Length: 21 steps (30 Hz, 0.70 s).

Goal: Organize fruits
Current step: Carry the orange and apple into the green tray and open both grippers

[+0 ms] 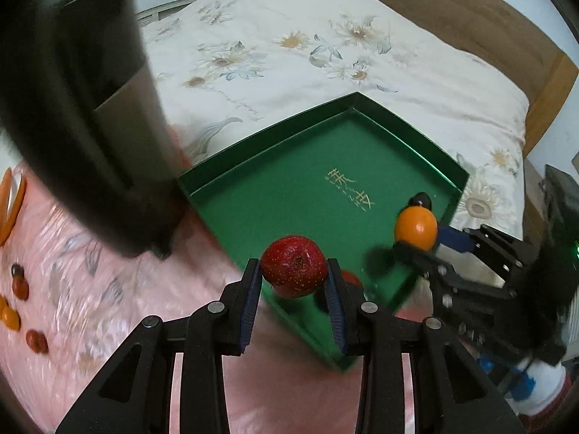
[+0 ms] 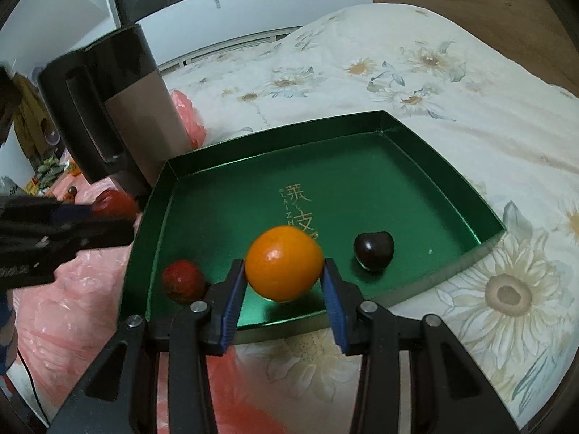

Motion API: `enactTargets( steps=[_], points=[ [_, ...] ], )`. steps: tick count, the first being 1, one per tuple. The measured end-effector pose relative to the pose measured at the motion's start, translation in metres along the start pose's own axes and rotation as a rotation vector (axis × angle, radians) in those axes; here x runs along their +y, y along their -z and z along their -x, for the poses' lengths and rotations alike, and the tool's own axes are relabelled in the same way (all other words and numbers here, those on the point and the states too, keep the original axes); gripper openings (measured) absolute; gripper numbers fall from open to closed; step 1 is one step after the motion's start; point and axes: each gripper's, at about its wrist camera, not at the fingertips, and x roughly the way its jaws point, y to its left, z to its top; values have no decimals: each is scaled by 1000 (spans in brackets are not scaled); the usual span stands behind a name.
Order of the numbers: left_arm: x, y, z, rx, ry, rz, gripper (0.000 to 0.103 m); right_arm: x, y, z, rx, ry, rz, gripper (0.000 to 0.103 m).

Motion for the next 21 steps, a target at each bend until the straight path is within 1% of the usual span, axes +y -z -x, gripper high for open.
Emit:
enactTargets(
  steps=[4, 11, 21],
  points=[
    [-6, -8, -19, 20, -10, -8, 30, -1, -2, -6, 8, 17, 30, 49],
    [-10, -7, -39, 48, -16, -5, 30, -2, -4, -13, 15, 44, 62, 49],
    [-16, -2, -49, 58, -39, -23, 30, 0, -4, -16, 15, 67, 77, 50]
  ],
)
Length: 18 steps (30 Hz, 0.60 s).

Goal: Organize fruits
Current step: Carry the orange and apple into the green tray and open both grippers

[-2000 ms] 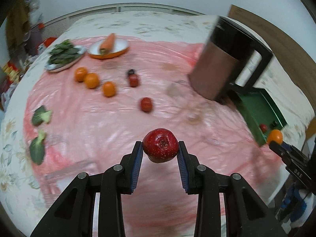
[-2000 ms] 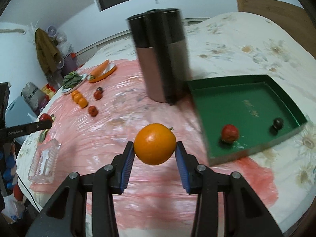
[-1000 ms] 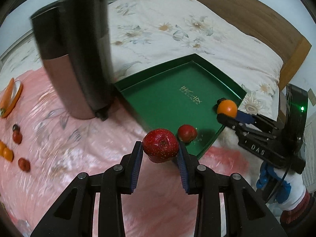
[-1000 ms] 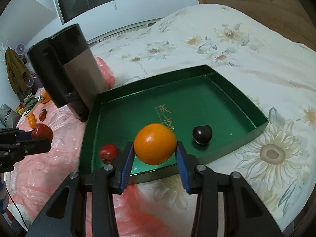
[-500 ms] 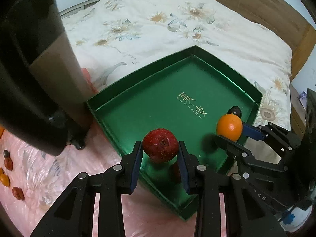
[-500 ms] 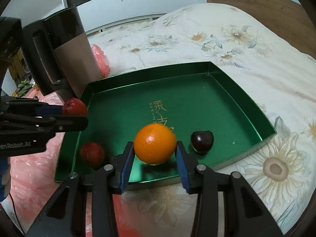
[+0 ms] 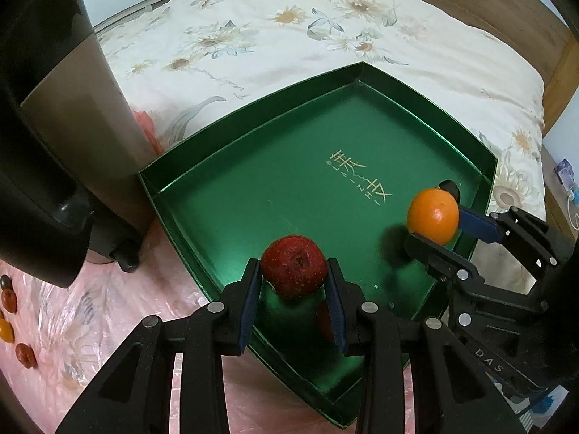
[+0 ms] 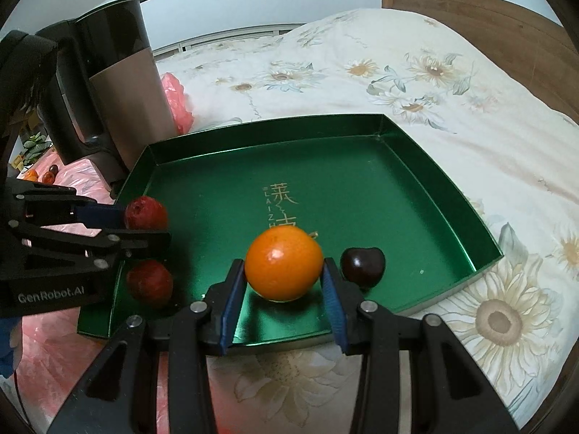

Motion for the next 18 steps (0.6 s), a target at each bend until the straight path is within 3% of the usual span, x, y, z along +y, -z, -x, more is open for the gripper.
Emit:
enactTargets(
  steps=[8, 12, 18],
  points=[
    [-5, 1, 2, -9, -20, -17, 31, -1, 0, 0, 0, 0, 1, 50],
    [-10, 3, 7, -29, -38, -43, 46, 0, 0, 0, -1, 0, 0, 51],
    [-13, 6, 18, -54, -51, -73, 49, -1, 1, 4, -4, 9, -1, 51]
  ],
)
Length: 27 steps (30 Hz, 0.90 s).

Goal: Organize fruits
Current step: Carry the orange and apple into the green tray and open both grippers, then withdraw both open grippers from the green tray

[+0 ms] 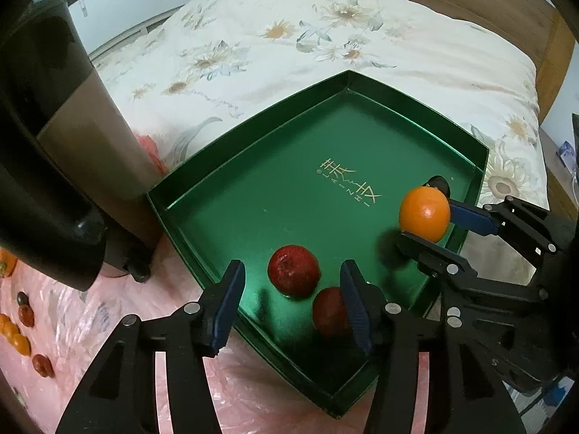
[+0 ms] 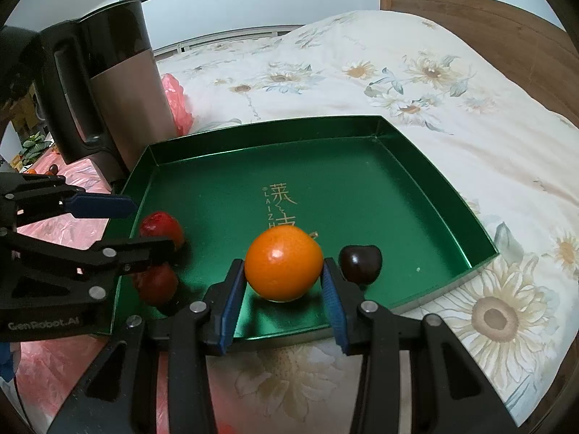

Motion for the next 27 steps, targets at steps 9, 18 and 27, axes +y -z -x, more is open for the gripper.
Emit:
enactTargets(
  steps=[9, 18, 27],
  points=[
    [4, 8, 27, -34, -9, 4, 50, 0, -1, 17, -20, 7, -6, 74],
    [11, 35, 70, -92, -49, 14, 55, 3, 3, 46, -45, 6, -31, 74],
    [24, 71, 107, -126, -110, 49, 55, 25, 13, 78, -64, -29, -27, 74]
  ],
)
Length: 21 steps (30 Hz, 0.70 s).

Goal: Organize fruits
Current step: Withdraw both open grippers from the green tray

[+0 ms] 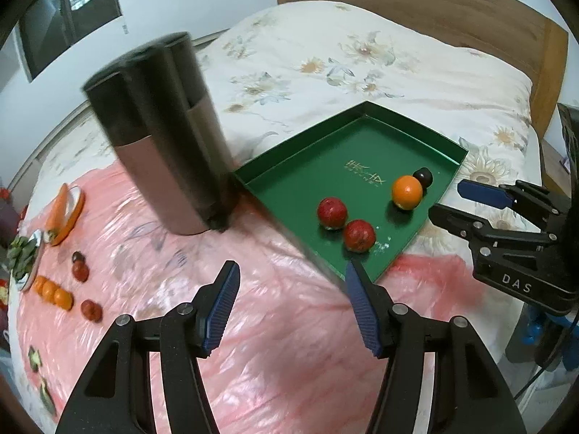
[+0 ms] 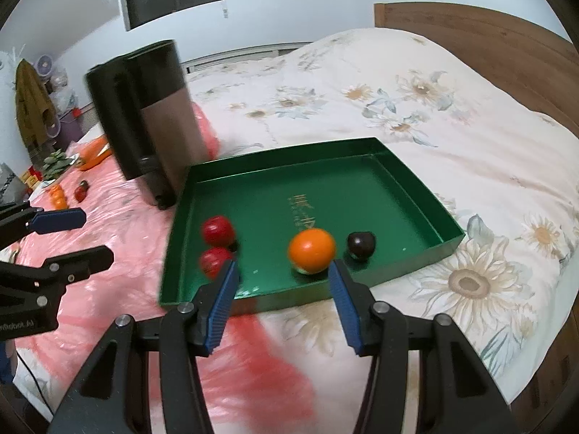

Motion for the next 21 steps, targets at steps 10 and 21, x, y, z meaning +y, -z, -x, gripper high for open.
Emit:
enactTargets(
  steps=[10, 21],
  points=[
    [17, 23, 32, -15, -36, 14, 55, 34, 11, 25, -13, -49, 10, 74],
    [37, 45, 63, -43, -80, 39, 60, 72, 18, 43, -25, -99, 30, 74]
  ],
)
